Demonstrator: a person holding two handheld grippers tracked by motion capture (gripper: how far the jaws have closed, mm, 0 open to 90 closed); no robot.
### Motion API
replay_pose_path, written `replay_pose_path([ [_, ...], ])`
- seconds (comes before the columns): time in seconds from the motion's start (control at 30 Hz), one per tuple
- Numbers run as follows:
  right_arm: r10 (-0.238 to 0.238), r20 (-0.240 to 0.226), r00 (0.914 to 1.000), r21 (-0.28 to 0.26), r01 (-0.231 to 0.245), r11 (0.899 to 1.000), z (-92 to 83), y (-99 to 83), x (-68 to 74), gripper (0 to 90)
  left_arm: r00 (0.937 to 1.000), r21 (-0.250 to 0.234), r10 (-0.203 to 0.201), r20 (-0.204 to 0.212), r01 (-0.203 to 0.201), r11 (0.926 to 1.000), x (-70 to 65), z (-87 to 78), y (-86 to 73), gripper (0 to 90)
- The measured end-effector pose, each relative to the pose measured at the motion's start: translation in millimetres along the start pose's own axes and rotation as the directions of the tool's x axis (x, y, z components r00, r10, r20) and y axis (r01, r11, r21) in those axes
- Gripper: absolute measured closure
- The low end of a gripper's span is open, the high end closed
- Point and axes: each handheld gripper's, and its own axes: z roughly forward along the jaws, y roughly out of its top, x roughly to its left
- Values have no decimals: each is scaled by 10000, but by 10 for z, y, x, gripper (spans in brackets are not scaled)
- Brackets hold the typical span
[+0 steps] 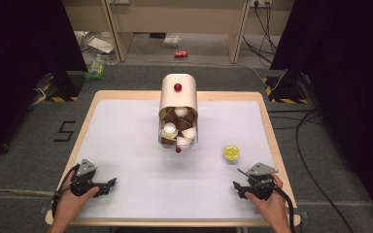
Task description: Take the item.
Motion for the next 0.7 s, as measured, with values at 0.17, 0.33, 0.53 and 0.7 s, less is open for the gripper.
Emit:
replay_pose_path([
  [0.17, 124, 36, 9999, 33, -125, 9999, 7, -11, -13, 210, 10000, 5, 3, -1, -3, 10000, 0, 0, 0, 57],
  [0.33, 599, -176, 9980, 156, -597, 9981, 58, -83, -83, 178, 10000, 10, 3, 1, -3, 10000, 1, 0, 0, 57],
  [0.53, 901, -507, 9946, -131, -909, 9958, 74, -139, -122, 155, 10000, 9, 7, -10, -7, 10000, 0, 0, 0, 57],
  [0.7, 873, -464, 9951, -220, -884, 9958, 85, -151, -107, 136, 10000, 7, 24, -26, -24, 10000, -2, 0, 0, 58],
])
